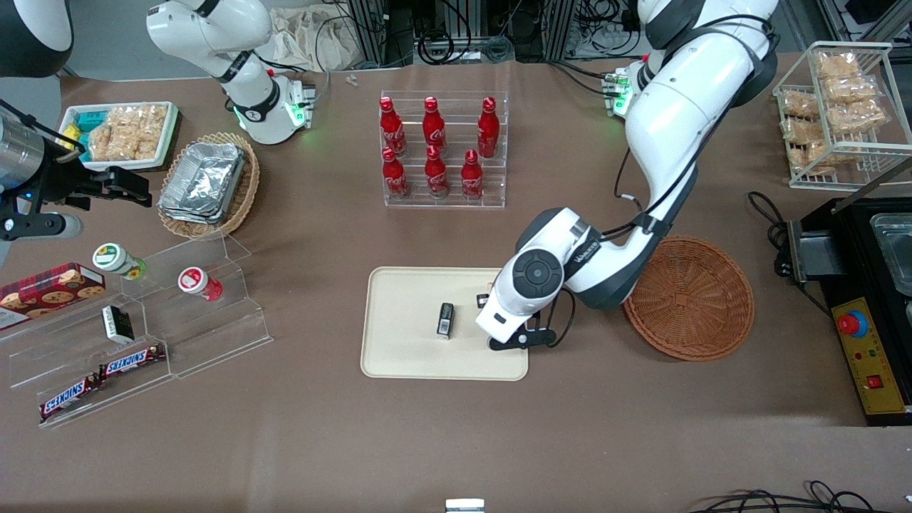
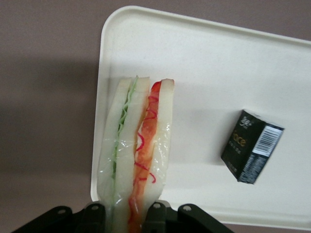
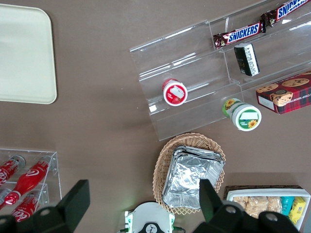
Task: Place sandwich from basket to tray
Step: 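Carry the sandwich over the cream tray beside the black box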
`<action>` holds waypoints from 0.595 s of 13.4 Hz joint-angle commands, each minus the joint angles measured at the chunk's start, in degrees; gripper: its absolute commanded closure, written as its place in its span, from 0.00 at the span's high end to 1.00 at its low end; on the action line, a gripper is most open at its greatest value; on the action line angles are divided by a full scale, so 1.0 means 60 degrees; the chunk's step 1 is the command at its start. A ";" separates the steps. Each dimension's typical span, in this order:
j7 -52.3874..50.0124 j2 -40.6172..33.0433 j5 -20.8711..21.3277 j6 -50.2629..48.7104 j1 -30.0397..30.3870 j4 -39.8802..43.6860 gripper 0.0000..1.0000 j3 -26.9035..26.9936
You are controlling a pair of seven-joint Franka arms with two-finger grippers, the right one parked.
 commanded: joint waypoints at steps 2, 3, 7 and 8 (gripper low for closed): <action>-0.0181 0.0388 0.0481 0.0194 -0.0178 0.0459 0.00 0.0105; -0.0210 0.0433 0.0511 0.0515 -0.0178 0.0431 0.00 0.0120; -0.0284 0.0711 0.0686 0.0767 -0.0236 0.0314 0.00 0.0120; -0.0341 0.0770 0.1137 0.0912 -0.0266 0.0212 0.00 0.0120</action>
